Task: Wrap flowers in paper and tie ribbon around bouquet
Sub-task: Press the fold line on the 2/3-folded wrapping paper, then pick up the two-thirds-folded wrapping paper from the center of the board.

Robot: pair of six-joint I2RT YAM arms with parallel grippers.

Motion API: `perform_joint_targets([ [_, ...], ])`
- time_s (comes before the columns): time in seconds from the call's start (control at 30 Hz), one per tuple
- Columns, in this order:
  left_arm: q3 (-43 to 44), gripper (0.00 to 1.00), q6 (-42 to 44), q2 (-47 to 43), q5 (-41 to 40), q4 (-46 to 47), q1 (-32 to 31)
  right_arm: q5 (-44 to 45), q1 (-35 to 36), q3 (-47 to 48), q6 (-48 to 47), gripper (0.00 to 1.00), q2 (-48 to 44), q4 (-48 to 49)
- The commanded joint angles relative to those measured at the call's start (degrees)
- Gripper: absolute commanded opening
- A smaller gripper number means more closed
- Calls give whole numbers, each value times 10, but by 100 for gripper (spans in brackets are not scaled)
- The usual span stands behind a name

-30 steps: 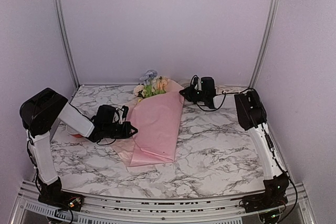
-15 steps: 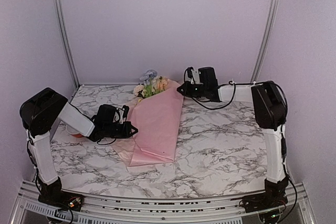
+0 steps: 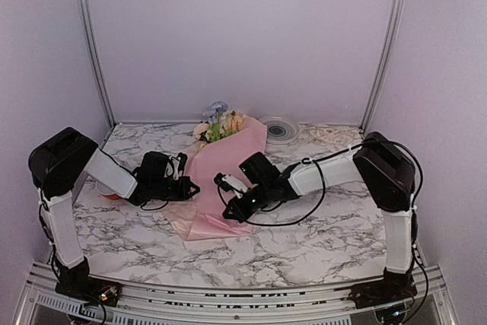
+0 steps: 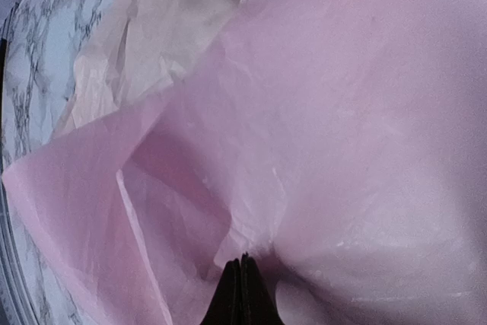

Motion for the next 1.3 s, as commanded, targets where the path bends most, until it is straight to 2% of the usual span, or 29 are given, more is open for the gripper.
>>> perform_joint_targets([
  [0.0,7,4,12,-13,-39,-51,3,2,6,-34,1,3,6,-17],
  [0.07,9,13,16,-31,-47,-56,2,11,6,-52,8,2,8,-12],
  [0.13,8,27,27,-66,-59,-66,0,24,6,-60,14,1,9,-17],
  [0.23,17,32,74,-147,-111,-141,-29,32,5,-66,19,1,11,-21],
  [0.33,29,34,124,-222,-179,-249,-111,20,5,-68,27,1,13,-13],
  [0.4,29,32,133,-247,-186,-313,-158,17,5,-68,35,1,16,-10],
  [0.5,12,19,132,-258,-167,-372,-215,12,4,-66,41,1,17,-9],
  [0.57,-1,14,133,-257,-165,-385,-245,5,2,-68,46,1,17,-5],
  [0.67,-2,13,141,-224,-191,-386,-276,-7,1,-76,50,1,15,8],
  [0.77,39,11,149,-169,-228,-419,-282,3,1,-81,52,1,14,11],
  [0.87,47,9,119,-149,-241,-455,-283,6,1,-87,51,1,10,9],
  [1.1,-73,9,-2,-251,-257,-544,-289,6,1,-93,48,1,4,10],
  [1.27,-86,10,-31,-287,-262,-577,-289,9,1,-96,45,1,0,9],
])
